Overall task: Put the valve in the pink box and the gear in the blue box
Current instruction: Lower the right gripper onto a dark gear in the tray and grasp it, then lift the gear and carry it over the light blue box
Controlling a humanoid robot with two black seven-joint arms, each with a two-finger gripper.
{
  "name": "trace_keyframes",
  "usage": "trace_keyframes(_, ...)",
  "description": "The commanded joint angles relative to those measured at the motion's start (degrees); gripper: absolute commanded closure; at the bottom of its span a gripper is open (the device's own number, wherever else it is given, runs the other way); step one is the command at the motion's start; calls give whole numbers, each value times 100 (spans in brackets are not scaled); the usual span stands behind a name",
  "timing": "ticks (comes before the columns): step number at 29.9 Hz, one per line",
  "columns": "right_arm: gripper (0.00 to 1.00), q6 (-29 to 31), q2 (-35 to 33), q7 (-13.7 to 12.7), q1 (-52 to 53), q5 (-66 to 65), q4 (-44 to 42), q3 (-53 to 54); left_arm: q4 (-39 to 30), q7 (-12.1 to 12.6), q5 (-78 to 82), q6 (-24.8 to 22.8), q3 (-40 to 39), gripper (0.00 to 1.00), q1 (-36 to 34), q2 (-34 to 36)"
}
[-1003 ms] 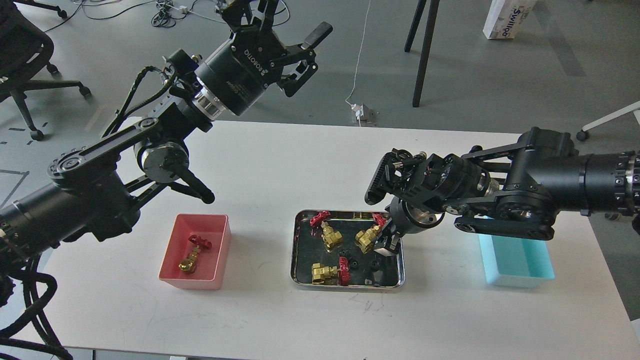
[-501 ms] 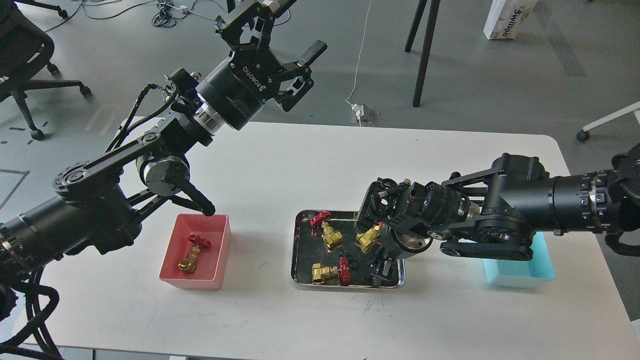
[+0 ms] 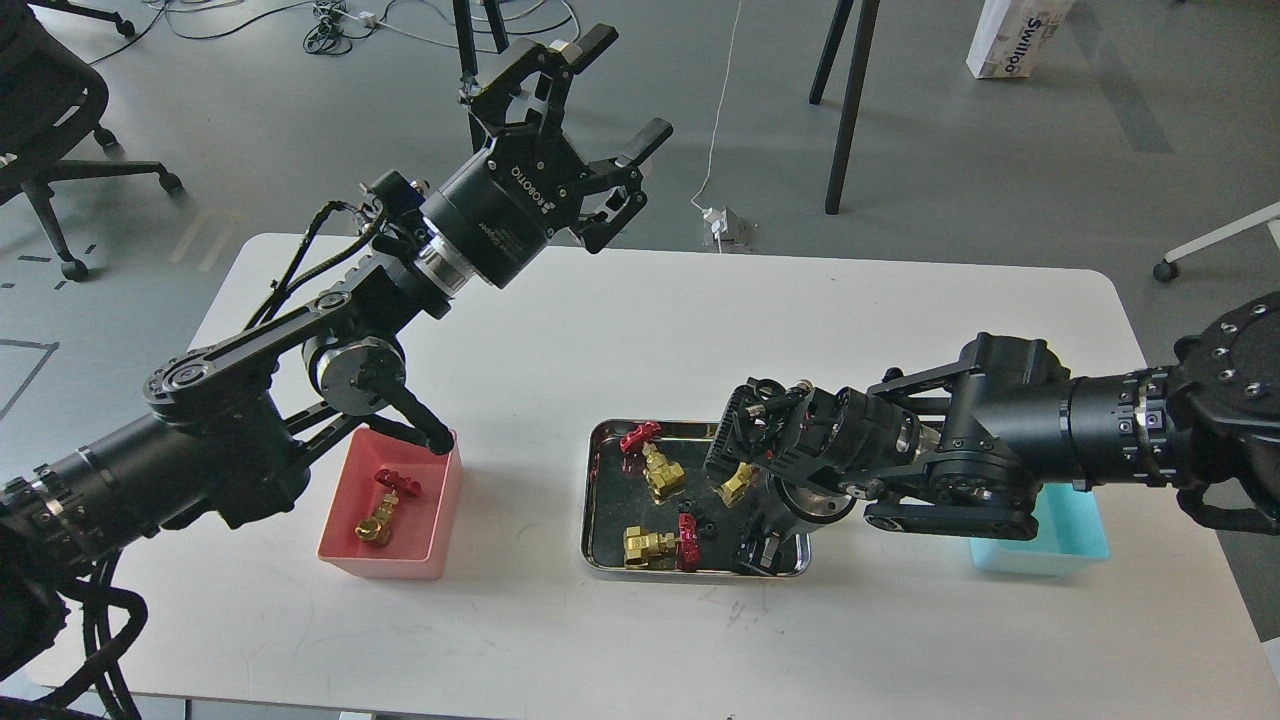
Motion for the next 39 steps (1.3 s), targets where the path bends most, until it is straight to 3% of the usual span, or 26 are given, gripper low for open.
trace_keyframes(1,40,0,2,-4,-75,11,-3,2,8,0,0,-2,2,18,0,-1)
trace_keyframes(6,45,0,55,-4,-93,11,-3,20,8,0,0,-2,2,17,44,-1)
trace_keyframes(11,57,0,64,-4,-84,11,-3,38,8,0,0,-2,2,17,53,-1)
trace_keyframes(27,67,0,46,5,-93,11,-55,38,8,0,0,-10,2,16,97,-10)
trace_keyframes(39,92,0,20,67,-93,20,-55,55,8,0,0,-10,2,16,132,-45)
